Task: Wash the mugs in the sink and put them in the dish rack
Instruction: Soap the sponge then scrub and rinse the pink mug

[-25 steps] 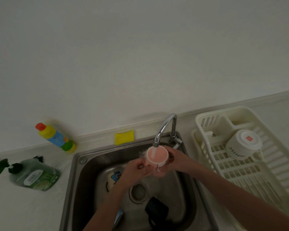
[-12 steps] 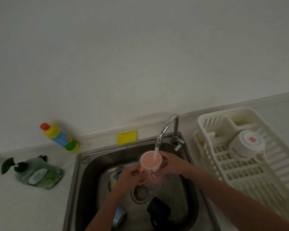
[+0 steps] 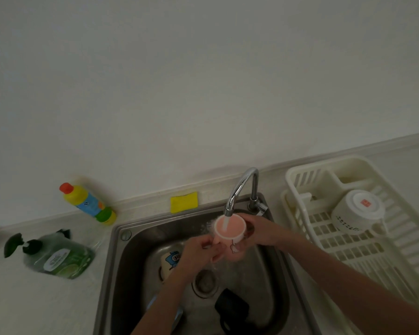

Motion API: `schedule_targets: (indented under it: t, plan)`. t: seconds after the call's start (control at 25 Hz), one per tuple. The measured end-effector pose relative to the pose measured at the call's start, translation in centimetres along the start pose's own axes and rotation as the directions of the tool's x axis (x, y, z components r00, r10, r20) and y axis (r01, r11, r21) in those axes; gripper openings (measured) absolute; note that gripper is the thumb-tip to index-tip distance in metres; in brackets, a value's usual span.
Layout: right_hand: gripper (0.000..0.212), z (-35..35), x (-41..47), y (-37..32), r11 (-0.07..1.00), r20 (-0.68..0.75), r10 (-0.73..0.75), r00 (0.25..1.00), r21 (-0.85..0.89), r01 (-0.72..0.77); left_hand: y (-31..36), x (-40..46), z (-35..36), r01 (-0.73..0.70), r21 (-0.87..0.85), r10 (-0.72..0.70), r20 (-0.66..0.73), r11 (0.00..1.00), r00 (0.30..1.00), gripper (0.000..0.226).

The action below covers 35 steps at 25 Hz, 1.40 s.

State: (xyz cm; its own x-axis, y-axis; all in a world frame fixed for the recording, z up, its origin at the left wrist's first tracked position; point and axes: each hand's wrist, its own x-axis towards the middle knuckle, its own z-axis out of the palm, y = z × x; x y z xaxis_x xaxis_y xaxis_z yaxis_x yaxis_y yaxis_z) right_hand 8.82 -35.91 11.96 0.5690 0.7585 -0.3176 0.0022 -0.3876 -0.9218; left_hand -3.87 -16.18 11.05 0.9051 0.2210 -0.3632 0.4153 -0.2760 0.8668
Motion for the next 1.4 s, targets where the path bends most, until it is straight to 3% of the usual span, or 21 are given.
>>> schedule_targets:
  t: [0.24, 0.44, 0.76, 1.04, 1.4]
  plan:
    - [0.077, 0.3, -1.5, 1.0, 0.997, 0.035, 0.080, 0.996, 0.017, -0.080, -0.9, -0.6, 0.5, 0.005, 0.067, -0.012, 0.104, 0.998, 0.995, 0.019]
    - [0.070, 1.8, -0.1, 1.3, 0.992, 0.043, 0.123, 0.992, 0.008, -0.123, -2.0, -1.5, -0.6, 0.046, 0.124, -0.044, -0.019, 0.991, 0.999, 0.012]
    - [0.088, 0.5, 0.5, 2.2, 0.967, -0.100, 0.252, 0.963, -0.003, -0.253, -1.8, -0.8, -0.1, 0.078, 0.121, -0.068, -0.084, 0.990, 0.994, 0.007]
    - [0.063, 0.4, 2.4, 4.2, 0.905, -0.246, 0.392, 0.887, 0.277, -0.323, -1.6, -0.1, 0.8, 0.121, 0.146, -0.108, -0.096, 0.982, 0.990, 0.011]
    - [0.076, -0.5, 3.2, 5.2, 0.839, -0.361, 0.415, 0.835, 0.506, -0.199, -1.1, 0.4, 1.2, 0.125, 0.090, -0.118, -0.073, 0.988, 0.990, 0.016]
